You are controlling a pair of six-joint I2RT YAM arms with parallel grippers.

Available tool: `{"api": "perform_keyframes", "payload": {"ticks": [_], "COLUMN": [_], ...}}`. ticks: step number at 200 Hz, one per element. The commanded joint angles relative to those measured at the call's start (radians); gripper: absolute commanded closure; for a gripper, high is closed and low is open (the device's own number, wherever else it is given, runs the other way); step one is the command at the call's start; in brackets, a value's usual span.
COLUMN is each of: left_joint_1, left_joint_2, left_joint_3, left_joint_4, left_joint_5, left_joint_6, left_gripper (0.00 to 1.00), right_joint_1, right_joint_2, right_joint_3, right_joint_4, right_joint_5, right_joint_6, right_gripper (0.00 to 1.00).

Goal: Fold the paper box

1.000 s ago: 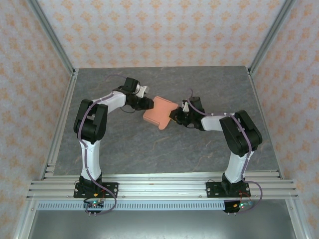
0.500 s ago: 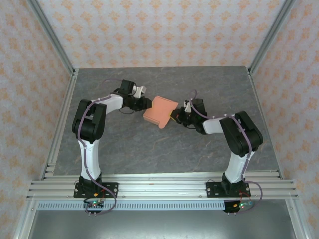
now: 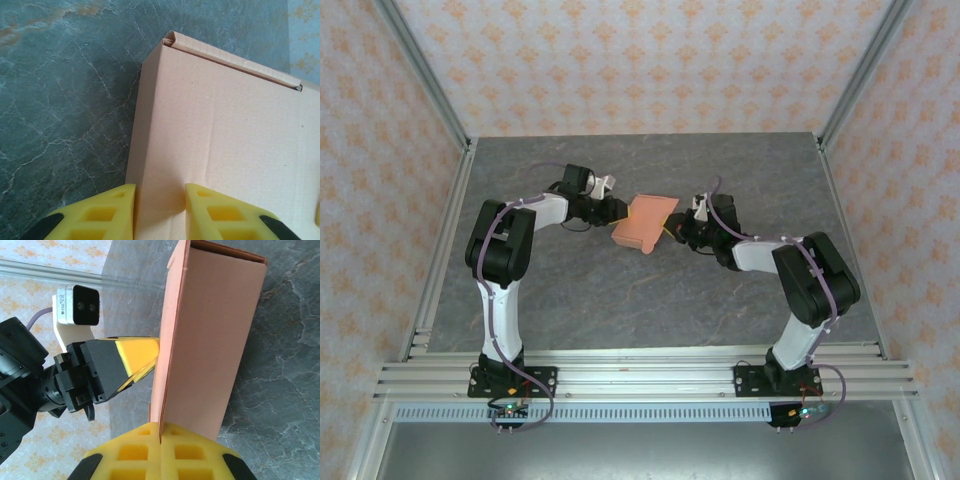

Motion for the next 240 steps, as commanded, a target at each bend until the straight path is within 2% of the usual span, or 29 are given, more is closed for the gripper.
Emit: {"api": "perform_keyframes", "payload": {"ticks": [1, 240], "left_joint_1": [-0.056, -0.090], "left_joint_2": [0.026, 0.038], "left_joint_3": [-0.003, 0.005], "left_joint_4": [-0.043, -0.036], "left_joint_5": [0.033, 0.049], "left_joint_6": [0.004, 0.010], "left_gripper": [0.72, 0.68], "right_joint_1": [0.010, 0.019], "right_joint_2": [-0.026, -0.104], "right_joint_3": [0.028, 0.068], "right_joint_4": [-0.005, -0.112], "right_joint_5": [0.020, 0.073], "right_joint_6": [-0.025, -0.051], "right_gripper": [1.00, 1.00]}}
